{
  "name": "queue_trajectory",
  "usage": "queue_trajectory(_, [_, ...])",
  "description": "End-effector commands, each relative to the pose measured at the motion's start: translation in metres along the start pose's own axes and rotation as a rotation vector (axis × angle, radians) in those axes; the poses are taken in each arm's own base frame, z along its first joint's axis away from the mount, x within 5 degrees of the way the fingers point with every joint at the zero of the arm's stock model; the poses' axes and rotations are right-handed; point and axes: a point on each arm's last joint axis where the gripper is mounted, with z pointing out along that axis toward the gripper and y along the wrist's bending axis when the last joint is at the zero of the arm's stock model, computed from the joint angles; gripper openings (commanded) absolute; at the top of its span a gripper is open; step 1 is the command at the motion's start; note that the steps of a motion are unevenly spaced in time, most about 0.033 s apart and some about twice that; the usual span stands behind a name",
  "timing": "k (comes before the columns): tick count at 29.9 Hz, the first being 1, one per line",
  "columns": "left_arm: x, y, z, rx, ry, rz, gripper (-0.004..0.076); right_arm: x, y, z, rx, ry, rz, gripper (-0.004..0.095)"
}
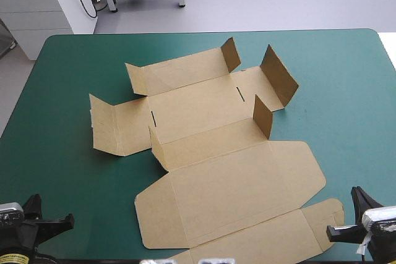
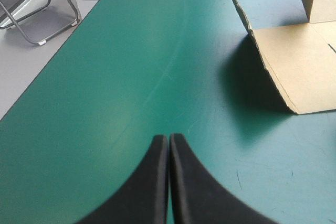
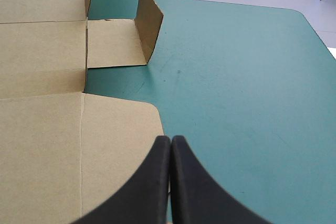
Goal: Fold the box
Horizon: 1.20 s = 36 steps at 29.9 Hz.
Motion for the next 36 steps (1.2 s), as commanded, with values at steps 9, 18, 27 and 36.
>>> queue_trajectory(9, [-0.014,0.0,-0.005,0.004,-0.086,-0.007,-0.0008,-0.013,-0.001,-0.01,0.019,-0.131,-0.002,-0.0021])
queue_trajectory(18, [-0.014,0.0,-0.005,0.004,-0.086,0.003,-0.0008,-0.027,-0.002,0.004,0.017,-0.092,-0.04,-0.0021])
queue_trajectory(27, [-0.014,0.0,-0.005,0.004,-0.086,0.003,-0.0008,-0.096,-0.003,0.049,-0.017,-0.02,-0.024,-0.0021])
queue_trajectory(36, [-0.014,0.0,-0.005,0.004,-0.086,0.003,-0.0008,-0.18,-0.006,0.124,-0.025,0.044,-0.104,-0.0021])
